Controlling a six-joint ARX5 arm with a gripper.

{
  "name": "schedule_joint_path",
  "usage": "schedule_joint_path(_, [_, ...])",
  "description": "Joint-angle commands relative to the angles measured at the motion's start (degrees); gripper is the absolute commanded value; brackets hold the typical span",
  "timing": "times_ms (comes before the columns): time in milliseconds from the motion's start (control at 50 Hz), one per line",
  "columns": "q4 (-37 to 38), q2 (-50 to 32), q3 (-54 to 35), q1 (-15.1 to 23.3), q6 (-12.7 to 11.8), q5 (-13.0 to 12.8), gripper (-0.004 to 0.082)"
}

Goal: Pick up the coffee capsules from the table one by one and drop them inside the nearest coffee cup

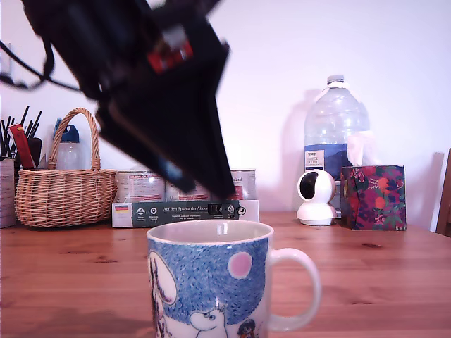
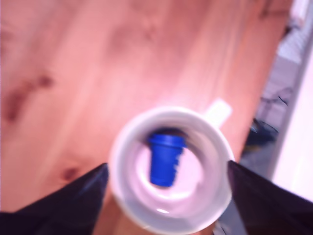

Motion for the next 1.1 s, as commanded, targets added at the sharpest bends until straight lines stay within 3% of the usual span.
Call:
schedule_joint_path(0, [0.35, -2.51, 0.26, -0.17, 0.44, -0.70, 0.0332])
schedule_joint_path(80, [0.57, -4.13, 0.26, 0.28, 1.25, -0.98, 0.0054])
schedule_joint_path(120, [0.72, -4.68, 0.26, 0.68, 1.44, -1.16, -0.0036])
schedule_joint_path(260, [2.25, -5.62, 0.20, 2.67, 1.11, -2.45, -0.0011])
schedule_joint_path(540, [13.57, -8.37, -5.46, 9.77, -0.15, -1.68, -0.0011])
schedule_joint_path(860, [28.52, -12.39, -16.79, 21.81, -1.57, 2.05, -0.0011])
schedule_joint_path(1080, [35.91, -14.67, -24.28, 33.53, -3.41, 7.82, -0.0011])
